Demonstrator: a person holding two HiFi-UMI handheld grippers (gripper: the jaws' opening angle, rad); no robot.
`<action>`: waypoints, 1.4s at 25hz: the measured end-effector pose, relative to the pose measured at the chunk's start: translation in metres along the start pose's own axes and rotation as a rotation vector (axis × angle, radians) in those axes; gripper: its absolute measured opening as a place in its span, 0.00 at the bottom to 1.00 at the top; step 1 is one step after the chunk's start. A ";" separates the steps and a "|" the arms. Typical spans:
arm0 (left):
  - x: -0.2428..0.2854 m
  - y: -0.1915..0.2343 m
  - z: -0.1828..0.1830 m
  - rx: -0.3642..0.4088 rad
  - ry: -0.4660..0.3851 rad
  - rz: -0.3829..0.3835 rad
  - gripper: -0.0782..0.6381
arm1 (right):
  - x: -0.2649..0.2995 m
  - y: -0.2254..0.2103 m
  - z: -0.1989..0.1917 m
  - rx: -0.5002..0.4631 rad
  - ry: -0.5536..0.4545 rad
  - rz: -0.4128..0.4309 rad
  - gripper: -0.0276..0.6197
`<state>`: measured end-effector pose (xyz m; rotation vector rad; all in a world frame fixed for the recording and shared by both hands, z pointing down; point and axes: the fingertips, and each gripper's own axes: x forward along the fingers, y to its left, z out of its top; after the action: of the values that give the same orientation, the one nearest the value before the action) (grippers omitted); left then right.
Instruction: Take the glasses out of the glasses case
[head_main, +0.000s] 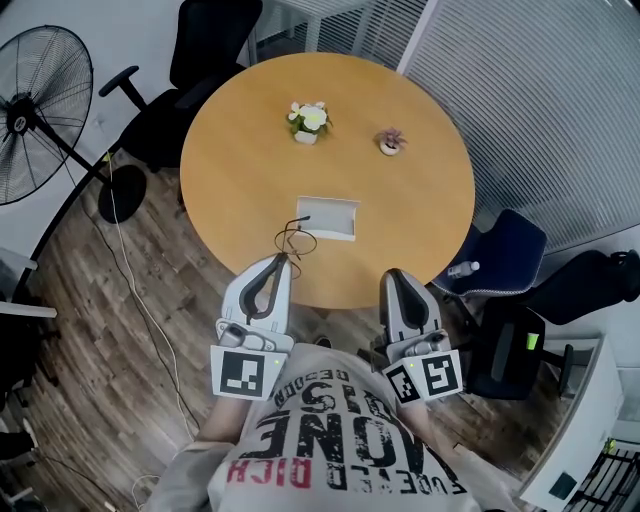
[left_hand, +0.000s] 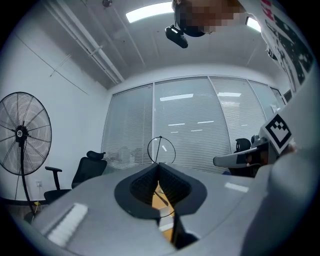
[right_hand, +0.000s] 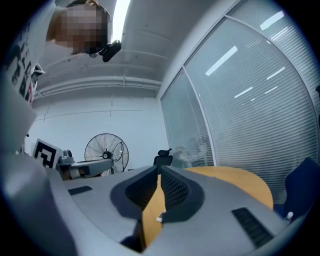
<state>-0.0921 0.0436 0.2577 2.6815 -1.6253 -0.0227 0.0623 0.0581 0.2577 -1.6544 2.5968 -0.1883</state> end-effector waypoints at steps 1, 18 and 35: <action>0.000 0.000 0.000 -0.002 0.002 0.000 0.13 | 0.000 0.000 0.000 0.001 0.001 0.001 0.09; 0.005 -0.005 -0.001 0.005 0.011 0.004 0.13 | 0.000 -0.004 -0.002 -0.017 0.017 0.021 0.09; 0.004 -0.019 0.002 0.017 0.007 0.016 0.13 | -0.013 -0.015 0.000 -0.015 0.015 0.022 0.09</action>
<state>-0.0736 0.0489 0.2555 2.6772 -1.6528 -0.0003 0.0815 0.0633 0.2593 -1.6348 2.6319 -0.1814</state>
